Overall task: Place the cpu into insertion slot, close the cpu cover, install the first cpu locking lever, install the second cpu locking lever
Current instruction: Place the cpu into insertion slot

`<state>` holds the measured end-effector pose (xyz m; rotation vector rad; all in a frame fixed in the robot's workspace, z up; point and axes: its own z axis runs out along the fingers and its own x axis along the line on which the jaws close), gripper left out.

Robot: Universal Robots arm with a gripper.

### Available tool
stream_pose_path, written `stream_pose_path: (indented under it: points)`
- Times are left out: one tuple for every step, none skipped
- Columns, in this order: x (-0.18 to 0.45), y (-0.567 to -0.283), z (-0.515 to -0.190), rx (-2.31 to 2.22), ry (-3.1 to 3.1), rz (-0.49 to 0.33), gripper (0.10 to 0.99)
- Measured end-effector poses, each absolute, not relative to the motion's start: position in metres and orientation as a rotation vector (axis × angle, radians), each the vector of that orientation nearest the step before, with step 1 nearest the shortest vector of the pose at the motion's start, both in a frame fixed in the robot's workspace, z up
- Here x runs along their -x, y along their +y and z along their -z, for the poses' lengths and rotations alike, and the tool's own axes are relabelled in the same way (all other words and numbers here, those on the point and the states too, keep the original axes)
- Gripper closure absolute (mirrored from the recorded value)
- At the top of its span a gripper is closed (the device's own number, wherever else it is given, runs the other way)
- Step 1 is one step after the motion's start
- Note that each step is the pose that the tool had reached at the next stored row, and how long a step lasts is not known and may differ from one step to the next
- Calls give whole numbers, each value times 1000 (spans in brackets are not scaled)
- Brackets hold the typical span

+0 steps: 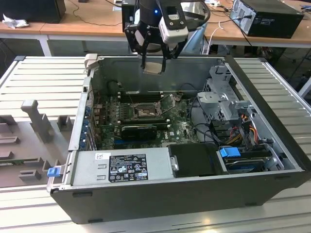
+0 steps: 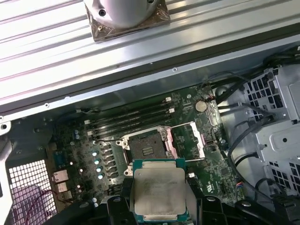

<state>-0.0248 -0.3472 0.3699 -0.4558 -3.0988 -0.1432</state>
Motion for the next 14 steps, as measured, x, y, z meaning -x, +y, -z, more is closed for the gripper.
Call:
stream_pose_path:
  points:
    - [25,-347,-370,471,-3097,142,557]
    - [25,-347,-370,490,-3095,142,557]
    - [25,-346,-369,494,-3095,141,557]
    - [25,-346,-369,494,-3095,139,557]
    - [25,-346,-369,497,-3094,139,557]
    - [25,-346,-369,502,-3094,139,557]
    - [25,-346,-369,521,-3091,139,557]
    - [25,-346,-369,569,-3084,139,557]
    - [25,-346,-369,609,-3078,139,557]
    - [25,-346,-369,638,-3073,139,557]
    - [25,-346,-369,657,-3069,139,557]
    - [25,-346,-368,669,-3067,139,557]
    - [25,-346,-368,681,-3064,139,557]
    - [25,-346,-368,693,-3062,139,557]
